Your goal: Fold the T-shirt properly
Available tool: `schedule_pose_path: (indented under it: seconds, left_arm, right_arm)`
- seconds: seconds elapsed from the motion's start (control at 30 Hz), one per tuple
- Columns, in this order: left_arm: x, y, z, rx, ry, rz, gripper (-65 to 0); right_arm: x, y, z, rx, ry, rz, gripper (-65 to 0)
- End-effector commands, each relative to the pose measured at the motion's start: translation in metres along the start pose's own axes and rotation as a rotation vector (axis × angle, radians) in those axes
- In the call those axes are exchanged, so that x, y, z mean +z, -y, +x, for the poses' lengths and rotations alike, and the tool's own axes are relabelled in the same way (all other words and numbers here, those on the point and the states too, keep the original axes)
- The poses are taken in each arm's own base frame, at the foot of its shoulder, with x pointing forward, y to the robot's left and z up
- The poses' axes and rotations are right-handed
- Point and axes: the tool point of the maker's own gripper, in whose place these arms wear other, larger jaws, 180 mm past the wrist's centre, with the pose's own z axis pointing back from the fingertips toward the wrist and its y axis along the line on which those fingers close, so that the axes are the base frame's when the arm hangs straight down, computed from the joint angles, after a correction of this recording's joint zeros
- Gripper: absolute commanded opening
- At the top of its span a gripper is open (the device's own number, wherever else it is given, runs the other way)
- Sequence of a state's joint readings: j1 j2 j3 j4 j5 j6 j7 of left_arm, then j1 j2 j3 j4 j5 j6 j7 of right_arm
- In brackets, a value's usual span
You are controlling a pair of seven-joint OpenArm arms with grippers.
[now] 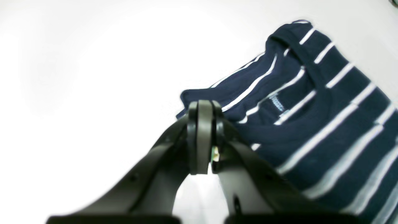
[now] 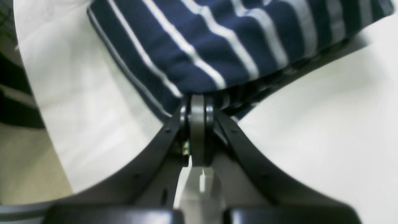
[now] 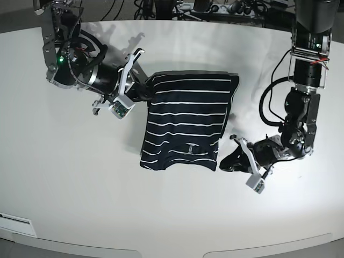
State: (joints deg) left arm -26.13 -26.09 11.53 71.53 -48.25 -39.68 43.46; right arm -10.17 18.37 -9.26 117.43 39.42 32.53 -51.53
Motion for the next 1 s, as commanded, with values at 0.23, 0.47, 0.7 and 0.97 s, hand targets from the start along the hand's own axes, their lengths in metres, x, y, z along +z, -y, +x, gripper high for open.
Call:
schedule_pose_path:
  seconds: [0.23, 0.47, 0.7, 0.97]
  left_arm:
    - [0.072, 0.019, 0.06, 0.178, 0.173, -0.244, -65.0]
    - [0.105, -0.004, 0.051, 0.215, 0.211, -0.156, -65.0]
    - [0.107, 0.025, -0.009, 0.257, 0.121, -0.161, -65.0]
    - [0.121, 0.134, -0.044, 0.066, -0.006, -0.268, -65.0]
  right_arm:
    - [0.057, 0.049, 0.067, -0.082, 0.33, -0.143, -65.0]
    - [0.104, 0.043, 0.085, -0.07, 0.465, -0.013, -65.0]
    - [0.14, 0.054, 0.064, -0.165, 0.464, -0.06, -65.0]
    - [0.169, 0.05, -0.016, -0.315, 0.22, -0.168, -65.0]
